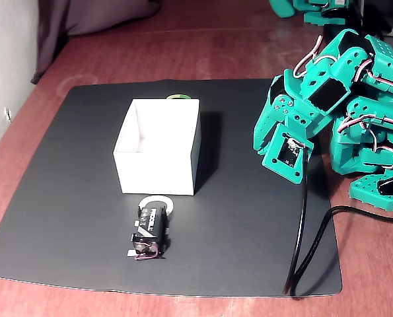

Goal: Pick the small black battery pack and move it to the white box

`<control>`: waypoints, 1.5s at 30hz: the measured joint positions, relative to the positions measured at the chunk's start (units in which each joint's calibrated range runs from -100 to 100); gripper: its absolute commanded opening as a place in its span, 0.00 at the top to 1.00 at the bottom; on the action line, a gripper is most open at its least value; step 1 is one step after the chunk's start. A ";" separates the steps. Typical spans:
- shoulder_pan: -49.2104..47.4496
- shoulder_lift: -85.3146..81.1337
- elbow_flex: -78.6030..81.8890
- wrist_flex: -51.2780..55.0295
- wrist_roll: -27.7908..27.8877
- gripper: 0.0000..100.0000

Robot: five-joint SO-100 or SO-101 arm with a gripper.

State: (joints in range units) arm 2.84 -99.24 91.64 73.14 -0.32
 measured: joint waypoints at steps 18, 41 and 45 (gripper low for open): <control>0.00 0.00 0.00 0.00 0.00 0.99; -0.25 0.00 0.00 0.00 -0.11 0.99; -0.25 0.08 0.00 -1.74 1.00 0.99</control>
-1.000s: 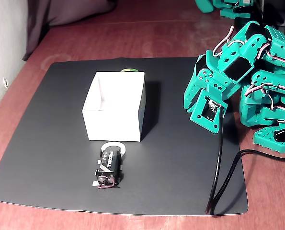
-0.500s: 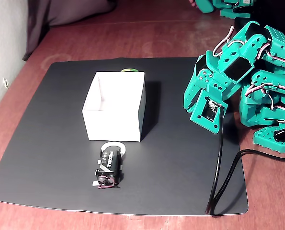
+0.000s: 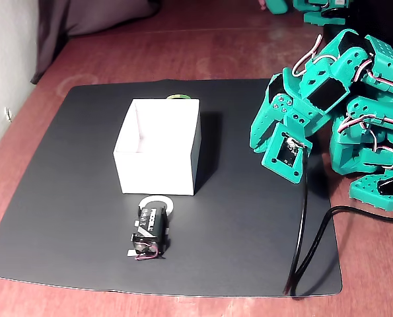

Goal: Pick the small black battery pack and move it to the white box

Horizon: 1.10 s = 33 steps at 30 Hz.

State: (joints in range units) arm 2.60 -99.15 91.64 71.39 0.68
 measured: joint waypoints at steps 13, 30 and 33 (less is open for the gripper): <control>0.00 16.27 -11.82 -2.97 4.99 0.99; -24.72 65.93 -65.73 2.27 -5.41 0.99; -27.81 71.86 -71.55 2.27 -6.99 0.99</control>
State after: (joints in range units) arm -25.22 -27.29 20.09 73.66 -6.31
